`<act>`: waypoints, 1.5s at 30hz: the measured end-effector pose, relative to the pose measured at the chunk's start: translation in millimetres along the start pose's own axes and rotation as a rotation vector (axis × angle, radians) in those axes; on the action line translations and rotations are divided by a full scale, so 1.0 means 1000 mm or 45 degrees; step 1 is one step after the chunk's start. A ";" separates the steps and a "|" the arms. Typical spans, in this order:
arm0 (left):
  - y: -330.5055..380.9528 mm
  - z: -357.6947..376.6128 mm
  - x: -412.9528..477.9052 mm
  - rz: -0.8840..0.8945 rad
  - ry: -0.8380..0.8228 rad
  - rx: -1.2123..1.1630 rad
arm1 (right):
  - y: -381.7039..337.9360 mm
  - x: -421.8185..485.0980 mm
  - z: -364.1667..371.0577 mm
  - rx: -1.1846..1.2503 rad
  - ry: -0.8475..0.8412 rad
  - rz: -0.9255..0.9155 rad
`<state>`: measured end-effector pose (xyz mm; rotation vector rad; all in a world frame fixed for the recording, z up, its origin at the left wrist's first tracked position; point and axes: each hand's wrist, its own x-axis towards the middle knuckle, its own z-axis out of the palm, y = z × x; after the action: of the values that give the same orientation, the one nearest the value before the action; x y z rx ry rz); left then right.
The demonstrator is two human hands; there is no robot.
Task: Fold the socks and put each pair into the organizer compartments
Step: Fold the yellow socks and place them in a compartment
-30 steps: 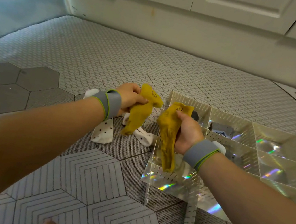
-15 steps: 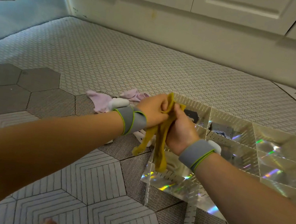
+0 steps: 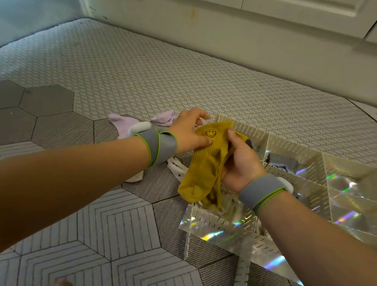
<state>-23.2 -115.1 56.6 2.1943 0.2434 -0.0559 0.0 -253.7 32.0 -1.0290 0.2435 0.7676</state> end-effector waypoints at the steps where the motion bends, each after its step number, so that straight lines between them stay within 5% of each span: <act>1: 0.000 0.000 0.001 -0.011 -0.005 0.034 | 0.000 0.000 0.001 -0.008 -0.007 0.004; 6: 0.004 -0.009 0.002 -0.070 -0.004 0.176 | 0.002 0.000 0.003 -0.024 0.050 0.012; 14: -0.005 -0.027 0.010 -0.293 0.338 -0.035 | -0.010 0.002 -0.003 -0.110 0.298 -0.247; 23: 0.027 -0.007 -0.001 -0.337 -0.044 -0.745 | -0.002 -0.001 0.016 -0.205 0.124 -0.305; 31: 0.031 -0.006 -0.001 -0.223 -0.212 -0.722 | 0.000 -0.007 0.013 -0.274 -0.375 -0.291; 35: 0.031 -0.011 -0.003 -0.110 -0.195 -0.888 | -0.003 -0.008 0.005 -0.235 -0.297 -0.237; 39: 0.022 -0.009 0.008 -0.016 0.108 -0.483 | -0.010 -0.006 0.005 -0.140 -0.080 -0.145; 45: 0.010 0.003 -0.001 -0.298 -0.365 -0.759 | -0.014 -0.007 0.009 0.106 -0.110 -0.101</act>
<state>-21.8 -123.7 62.7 1.5363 0.3072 -0.3768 3.3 -253.9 49.8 -0.9195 0.1582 0.7222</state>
